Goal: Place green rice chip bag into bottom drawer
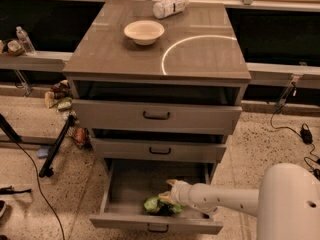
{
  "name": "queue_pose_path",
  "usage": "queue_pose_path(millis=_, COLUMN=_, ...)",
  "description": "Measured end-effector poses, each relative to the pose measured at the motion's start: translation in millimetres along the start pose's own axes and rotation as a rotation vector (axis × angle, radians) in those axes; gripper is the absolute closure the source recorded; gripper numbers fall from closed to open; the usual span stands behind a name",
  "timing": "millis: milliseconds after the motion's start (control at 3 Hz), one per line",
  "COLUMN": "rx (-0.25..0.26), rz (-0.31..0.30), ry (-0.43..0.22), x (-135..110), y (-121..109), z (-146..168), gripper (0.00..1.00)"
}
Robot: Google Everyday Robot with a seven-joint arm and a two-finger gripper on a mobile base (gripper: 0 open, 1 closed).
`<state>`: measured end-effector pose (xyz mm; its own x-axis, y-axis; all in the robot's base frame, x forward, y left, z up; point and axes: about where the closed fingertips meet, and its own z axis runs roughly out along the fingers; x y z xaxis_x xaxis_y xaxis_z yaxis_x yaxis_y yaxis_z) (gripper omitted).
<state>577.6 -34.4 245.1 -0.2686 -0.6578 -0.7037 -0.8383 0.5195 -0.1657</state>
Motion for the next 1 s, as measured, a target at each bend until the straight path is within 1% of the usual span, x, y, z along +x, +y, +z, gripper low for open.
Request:
queue_pose_path(millis=333, rx=0.045, rz=0.027, ry=0.005, x=-7.4, y=-10.6, z=-5.1, gripper=0.04)
queue_pose_path(millis=667, rx=0.027, rz=0.045, ry=-0.005, x=-13.6, y=-17.2, z=-19.2, gripper=0.26)
queue_pose_path(millis=1000, rx=-0.005, rz=0.012, ry=-0.021, x=-22.9, y=-25.0, z=-64.1, gripper=0.49)
